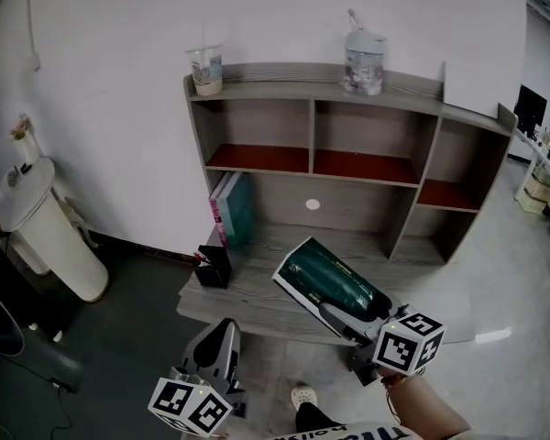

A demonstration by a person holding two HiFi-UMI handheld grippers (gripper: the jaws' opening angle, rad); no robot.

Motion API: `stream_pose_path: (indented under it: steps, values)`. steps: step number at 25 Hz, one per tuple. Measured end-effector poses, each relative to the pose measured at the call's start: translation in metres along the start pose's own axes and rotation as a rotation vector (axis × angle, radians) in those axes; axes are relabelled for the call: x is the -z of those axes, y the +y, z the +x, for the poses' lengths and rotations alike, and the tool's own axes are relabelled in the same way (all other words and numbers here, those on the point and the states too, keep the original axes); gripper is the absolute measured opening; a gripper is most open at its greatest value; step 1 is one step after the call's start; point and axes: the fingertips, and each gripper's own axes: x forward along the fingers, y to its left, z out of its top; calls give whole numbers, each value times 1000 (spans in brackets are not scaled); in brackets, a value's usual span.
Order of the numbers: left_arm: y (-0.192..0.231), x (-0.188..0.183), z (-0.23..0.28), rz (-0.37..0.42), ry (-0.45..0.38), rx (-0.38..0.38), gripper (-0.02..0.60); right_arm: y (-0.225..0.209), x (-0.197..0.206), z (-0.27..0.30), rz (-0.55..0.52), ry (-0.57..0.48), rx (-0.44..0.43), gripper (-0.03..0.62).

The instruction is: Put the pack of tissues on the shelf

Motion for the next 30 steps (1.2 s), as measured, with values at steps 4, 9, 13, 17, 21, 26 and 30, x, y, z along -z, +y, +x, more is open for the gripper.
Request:
stream_pose_path:
  steps: [4,9,13,17,21,26,30]
  values:
    - [22,-15,37,5,-24,-15,23,-18,-18,36,-11,-2,-19,465]
    - [40,-25,83,17,-24,-6,23,-38,-40,78,-11,-8,-42,465]
    - [55,-30,113,14,-29,-13,23,-54,-51,104,-16,-1,-52,465]
    - [63,-36,141,18,-40,-12,23,-69,-66,124,-25,-3,-63,465]
    - [72,-44,163,31,-61,-16,23,-81,-79,145,-25,-8,-78,463]
    - [81,-41,178,31,-60,-24,23,-84,-86,162,-41,-5,-109,463]
    - [94,-44,184,30,-56,-34,23,-79,-91,174,-52,-9,-129,463]
